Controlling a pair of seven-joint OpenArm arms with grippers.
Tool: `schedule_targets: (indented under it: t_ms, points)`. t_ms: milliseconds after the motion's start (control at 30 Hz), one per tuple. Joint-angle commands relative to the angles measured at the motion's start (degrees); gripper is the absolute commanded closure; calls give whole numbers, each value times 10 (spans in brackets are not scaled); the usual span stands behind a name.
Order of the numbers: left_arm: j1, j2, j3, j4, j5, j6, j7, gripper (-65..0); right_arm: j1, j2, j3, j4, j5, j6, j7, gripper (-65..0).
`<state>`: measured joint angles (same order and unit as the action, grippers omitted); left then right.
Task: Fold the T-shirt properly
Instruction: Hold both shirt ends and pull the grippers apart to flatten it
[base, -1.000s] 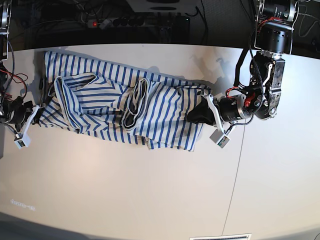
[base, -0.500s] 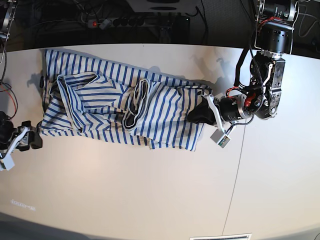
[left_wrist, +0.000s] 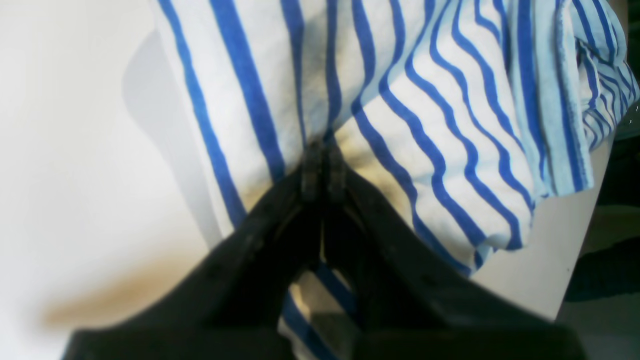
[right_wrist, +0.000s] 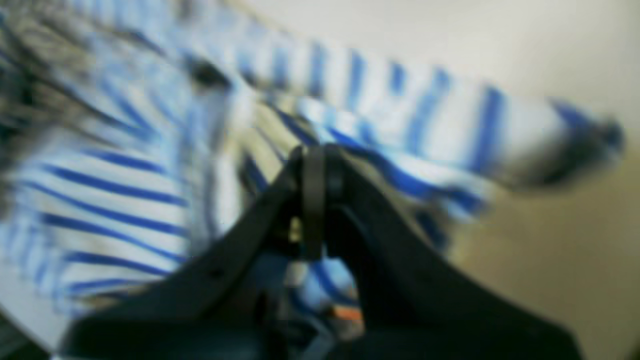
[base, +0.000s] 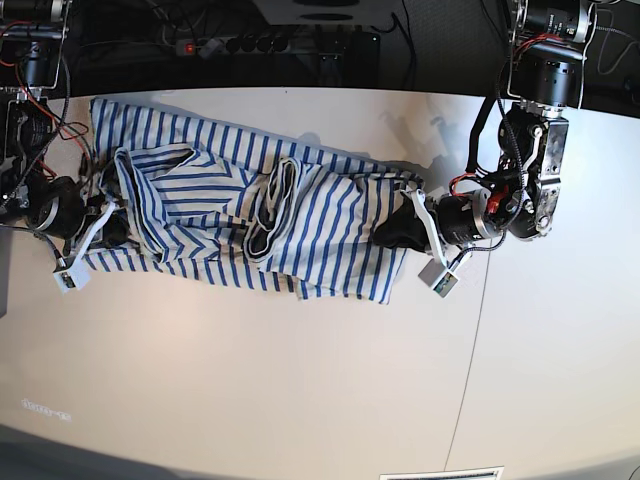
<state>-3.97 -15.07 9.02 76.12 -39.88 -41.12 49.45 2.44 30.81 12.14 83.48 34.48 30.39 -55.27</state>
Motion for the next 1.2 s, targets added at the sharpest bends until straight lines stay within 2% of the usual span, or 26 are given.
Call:
schedule_targets:
  t_ms: [0,67,200,333,533,767,967,1067,1100,1167]
  points:
    - [-8,-3,-1,5,13,11,3,-15,1,18,6,7,-3,7,27,0]
    - [-6,-3,-2,5,13,11,3,-15,-14,31,7,5,-13,7,56,0]
    - [-6,-3,-2,5,8,11,12,-16,-18,44,7,-15,-19,7,69,0]
    - [-6,-3,-2,5,-17,11,20,-15,-18,48,7,-77,-52,2,92,0]
    - [-7,-3,-2,5,-42,11,20,-15,-9,47,7,-179,-51,-1,110,0]
    - [-17,-3,-2,7,-87,11,31,-15,-10,47,23,-156,21,0,96,0]
    - [-28,-3,-2,44,-132,11,64,-16,-10,47,86,-85,103,10,9,0]
    - [-28,-3,-2,65,-132,11,65,-15,-10,47,103,-64,109,9,-3,-308]
    - [-28,-3,-2,68,-132,11,65,-15,-10,47,106,-61,112,9,-3,-364]
    - [-28,-3,-2,68,-130,11,65,-16,-10,47,108,-53,120,9,-12,-373]
